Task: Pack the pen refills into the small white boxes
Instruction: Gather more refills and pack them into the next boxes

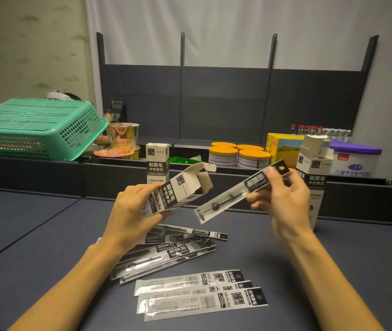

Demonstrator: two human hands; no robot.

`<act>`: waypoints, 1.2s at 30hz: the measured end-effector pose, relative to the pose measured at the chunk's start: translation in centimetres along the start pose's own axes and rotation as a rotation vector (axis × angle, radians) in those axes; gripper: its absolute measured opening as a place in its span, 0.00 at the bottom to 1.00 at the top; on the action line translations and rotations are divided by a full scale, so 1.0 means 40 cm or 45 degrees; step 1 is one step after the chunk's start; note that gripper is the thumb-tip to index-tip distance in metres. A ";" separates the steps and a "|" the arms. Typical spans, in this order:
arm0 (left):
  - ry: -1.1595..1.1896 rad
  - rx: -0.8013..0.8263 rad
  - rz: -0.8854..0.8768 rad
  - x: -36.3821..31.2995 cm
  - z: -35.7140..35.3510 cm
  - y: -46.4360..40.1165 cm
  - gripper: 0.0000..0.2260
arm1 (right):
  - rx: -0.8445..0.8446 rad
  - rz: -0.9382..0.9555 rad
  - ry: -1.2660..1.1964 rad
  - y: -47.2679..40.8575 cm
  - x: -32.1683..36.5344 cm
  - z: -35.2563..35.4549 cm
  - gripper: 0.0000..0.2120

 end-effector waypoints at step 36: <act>0.146 -0.022 0.066 -0.008 -0.008 -0.002 0.30 | 0.074 0.428 0.034 0.097 0.105 -0.054 0.08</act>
Point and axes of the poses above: each hand's wrist, its own y-axis away from the middle knuckle, its own z-axis out of the back of the hand, x = y × z, the point moved 9 cm from there along -y, towards the middle knuckle, and after that the axes turned 13 degrees about -z, right-handed, at the moved point
